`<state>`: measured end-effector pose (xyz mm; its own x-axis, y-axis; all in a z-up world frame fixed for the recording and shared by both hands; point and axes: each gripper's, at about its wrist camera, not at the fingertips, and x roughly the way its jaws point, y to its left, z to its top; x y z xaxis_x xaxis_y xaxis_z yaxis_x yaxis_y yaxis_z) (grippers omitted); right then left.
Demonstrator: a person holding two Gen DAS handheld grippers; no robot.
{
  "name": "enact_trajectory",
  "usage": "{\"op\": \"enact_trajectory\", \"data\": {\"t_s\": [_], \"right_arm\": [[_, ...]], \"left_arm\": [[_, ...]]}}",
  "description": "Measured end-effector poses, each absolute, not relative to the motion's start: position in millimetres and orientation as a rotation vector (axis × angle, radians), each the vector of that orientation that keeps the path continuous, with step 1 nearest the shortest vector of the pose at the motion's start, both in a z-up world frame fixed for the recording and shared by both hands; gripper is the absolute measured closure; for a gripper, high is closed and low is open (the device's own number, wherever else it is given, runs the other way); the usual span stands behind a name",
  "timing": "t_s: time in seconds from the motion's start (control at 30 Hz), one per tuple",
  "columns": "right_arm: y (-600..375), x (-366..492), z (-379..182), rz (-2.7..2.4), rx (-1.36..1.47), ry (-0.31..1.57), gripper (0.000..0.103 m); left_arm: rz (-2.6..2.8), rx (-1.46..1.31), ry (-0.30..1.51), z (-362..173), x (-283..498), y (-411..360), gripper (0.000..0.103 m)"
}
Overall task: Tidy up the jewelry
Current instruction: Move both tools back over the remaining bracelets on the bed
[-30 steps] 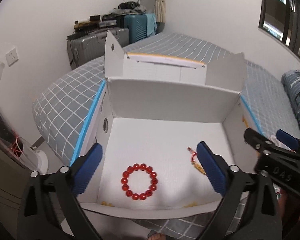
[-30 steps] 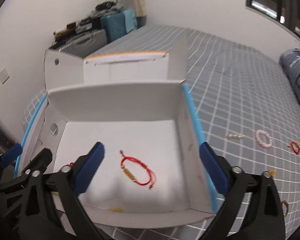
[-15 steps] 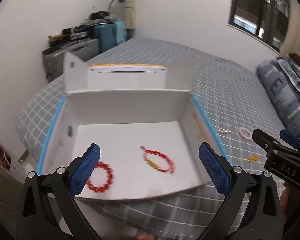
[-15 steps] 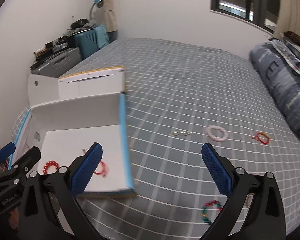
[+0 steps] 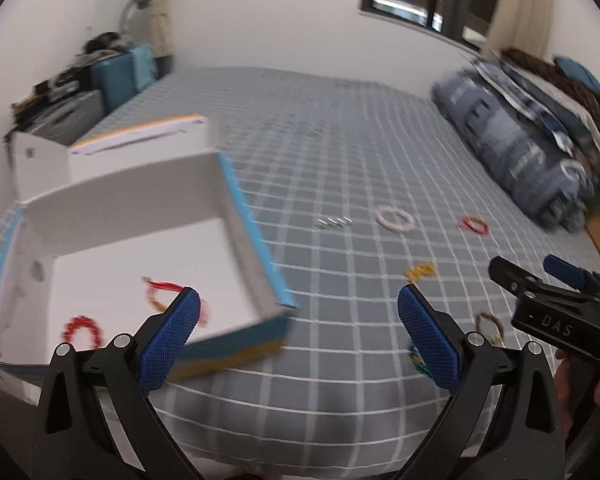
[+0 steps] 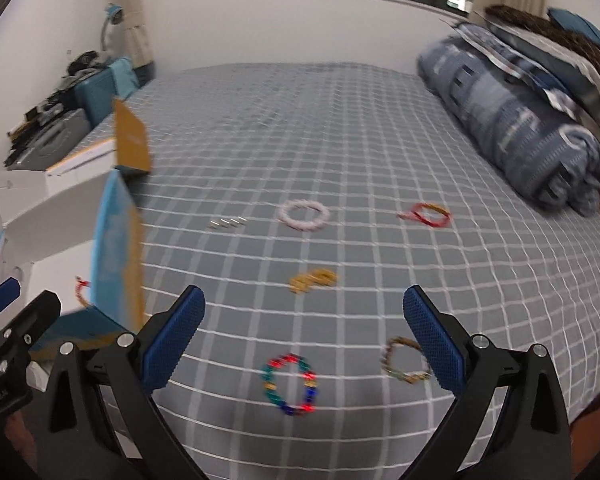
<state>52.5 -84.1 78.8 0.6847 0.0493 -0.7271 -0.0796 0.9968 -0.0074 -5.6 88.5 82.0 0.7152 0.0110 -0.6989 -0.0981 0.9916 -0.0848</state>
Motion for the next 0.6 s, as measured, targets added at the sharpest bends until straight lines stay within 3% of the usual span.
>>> {"op": "enact_trajectory", "data": {"t_s": [0.6], "right_arm": [[-194, 61, 1, -0.001, 0.083, 0.972, 0.008]], "left_arm": [[-0.085, -0.056, 0.971, -12, 39, -13, 0.006]]}}
